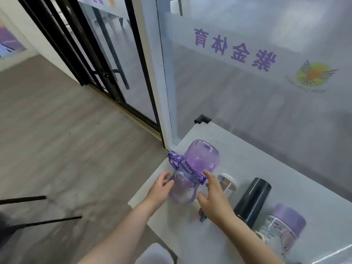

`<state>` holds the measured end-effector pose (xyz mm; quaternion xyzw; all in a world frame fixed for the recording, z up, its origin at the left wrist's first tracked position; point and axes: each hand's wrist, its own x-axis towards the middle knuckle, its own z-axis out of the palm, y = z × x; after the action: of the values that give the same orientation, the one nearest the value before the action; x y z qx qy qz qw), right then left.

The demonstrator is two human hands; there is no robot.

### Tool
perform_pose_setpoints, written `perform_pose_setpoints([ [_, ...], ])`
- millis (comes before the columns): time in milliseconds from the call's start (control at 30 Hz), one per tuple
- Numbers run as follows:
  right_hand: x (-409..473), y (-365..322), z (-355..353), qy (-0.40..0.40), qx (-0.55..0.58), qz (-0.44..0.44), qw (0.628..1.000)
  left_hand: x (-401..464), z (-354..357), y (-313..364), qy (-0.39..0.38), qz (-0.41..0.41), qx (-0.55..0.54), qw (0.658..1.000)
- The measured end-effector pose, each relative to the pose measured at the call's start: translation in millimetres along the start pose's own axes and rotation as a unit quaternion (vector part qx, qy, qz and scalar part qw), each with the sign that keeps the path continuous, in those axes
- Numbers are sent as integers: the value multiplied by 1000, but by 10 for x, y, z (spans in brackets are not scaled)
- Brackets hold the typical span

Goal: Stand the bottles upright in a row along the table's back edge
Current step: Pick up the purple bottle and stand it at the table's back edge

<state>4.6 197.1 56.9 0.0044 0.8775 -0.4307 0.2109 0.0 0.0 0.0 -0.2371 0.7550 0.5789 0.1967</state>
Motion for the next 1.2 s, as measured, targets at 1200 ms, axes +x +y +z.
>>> perform_pose_setpoints([
  [1200, 722, -844, -115, 201, 530, 207, 798, 990, -748, 1084, -262, 33, -50, 963],
])
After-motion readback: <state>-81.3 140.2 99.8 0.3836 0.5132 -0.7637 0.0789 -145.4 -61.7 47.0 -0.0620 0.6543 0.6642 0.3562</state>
